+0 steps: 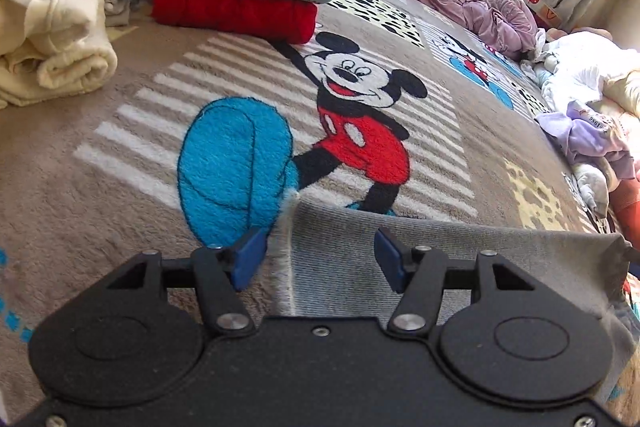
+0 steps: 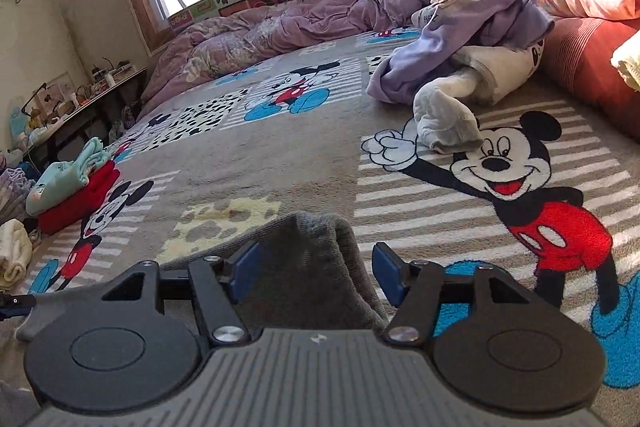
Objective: Fold clothes
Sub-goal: 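Lower the grey garment onto the bed and open both tools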
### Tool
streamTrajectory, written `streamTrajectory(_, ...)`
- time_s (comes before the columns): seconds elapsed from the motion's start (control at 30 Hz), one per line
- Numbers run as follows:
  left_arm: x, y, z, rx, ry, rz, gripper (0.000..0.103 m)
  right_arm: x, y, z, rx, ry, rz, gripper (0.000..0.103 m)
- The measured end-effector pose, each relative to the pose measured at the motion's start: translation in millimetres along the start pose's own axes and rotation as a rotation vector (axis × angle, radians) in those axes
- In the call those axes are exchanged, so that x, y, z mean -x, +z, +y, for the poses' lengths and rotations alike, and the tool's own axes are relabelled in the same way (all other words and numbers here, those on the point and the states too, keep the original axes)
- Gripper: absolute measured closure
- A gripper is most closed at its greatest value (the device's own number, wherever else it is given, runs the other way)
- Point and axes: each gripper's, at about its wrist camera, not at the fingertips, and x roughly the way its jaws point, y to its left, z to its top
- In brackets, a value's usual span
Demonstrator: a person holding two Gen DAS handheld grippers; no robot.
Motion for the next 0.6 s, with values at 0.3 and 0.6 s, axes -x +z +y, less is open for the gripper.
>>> streamTrajectory(0.3, 0, 17, -1, 0.096, -0.177, -0.094, 0.095, -21, 17, -29, -0.154, 0.315, 0.028, 0.074)
streamTrajectory(0.6, -25, 28, 3, 0.131, -0.054, -0.027, 0.043, -34, 14, -56, -0.335, 0.045, 0.012, 0.057)
